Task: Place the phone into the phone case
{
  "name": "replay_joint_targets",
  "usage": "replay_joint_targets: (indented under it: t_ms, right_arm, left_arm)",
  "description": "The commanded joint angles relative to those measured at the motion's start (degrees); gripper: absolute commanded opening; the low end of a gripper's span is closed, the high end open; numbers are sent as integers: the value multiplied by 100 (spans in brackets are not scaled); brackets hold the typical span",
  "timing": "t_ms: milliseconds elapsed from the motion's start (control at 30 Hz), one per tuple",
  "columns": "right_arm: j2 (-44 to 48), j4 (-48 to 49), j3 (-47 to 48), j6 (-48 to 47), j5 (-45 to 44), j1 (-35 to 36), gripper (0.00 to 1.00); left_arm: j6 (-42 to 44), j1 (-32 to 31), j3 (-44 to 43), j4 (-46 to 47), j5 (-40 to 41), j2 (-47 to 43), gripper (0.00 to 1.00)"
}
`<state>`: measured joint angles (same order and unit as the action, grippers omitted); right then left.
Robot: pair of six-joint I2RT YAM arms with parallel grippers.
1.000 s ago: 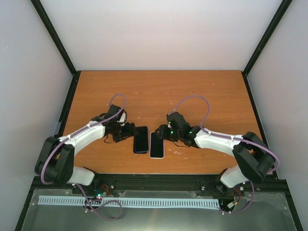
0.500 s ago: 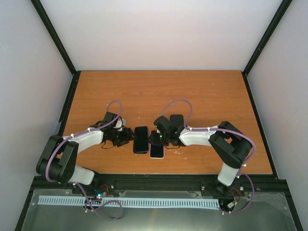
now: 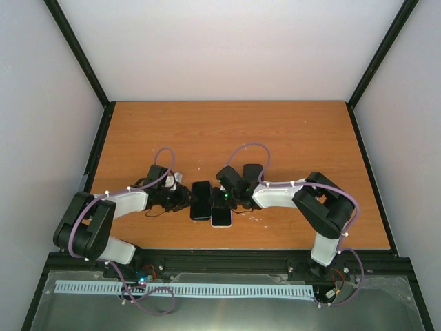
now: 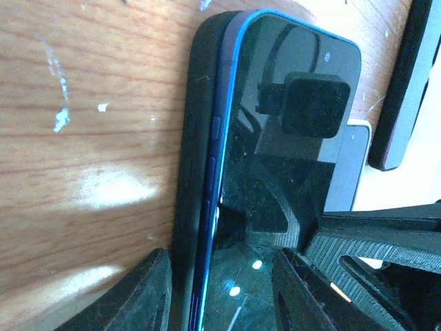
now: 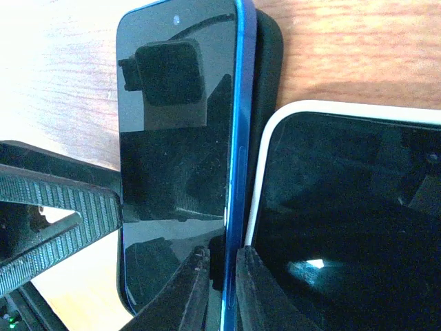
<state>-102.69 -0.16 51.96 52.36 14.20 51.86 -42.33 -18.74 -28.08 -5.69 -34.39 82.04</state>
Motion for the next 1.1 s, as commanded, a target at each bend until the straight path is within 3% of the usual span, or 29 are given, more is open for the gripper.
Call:
replay_joint_targets:
  t_ms: [0, 233, 367, 533, 667, 833, 1067]
  right_arm:
    - [-153, 305, 83, 285, 340, 164, 11]
    - [-245, 841, -119, 1096, 431, 312, 9]
    - [-68, 257, -158, 1011, -96, 350, 15]
    - [-28, -190, -288, 960, -300, 334, 25]
    - [74, -600, -317, 935, -638, 301, 27]
    - [340, -545, -302, 726, -796, 290, 29]
    - [-206, -396, 122, 563, -559, 286, 41]
  left_arm:
    - [-254, 20, 160, 210, -273, 50, 40]
    - [-830, -70, 463, 559, -582, -96, 33]
    - [-940, -95, 556, 576, -492, -175, 32]
    - [-903, -85, 469, 332, -209, -246, 33]
    - [-851, -8, 318, 109, -37, -407, 35]
    - [-694, 288, 259, -33, -25, -666, 40]
    - [-518, 494, 204, 19, -138, -493, 44]
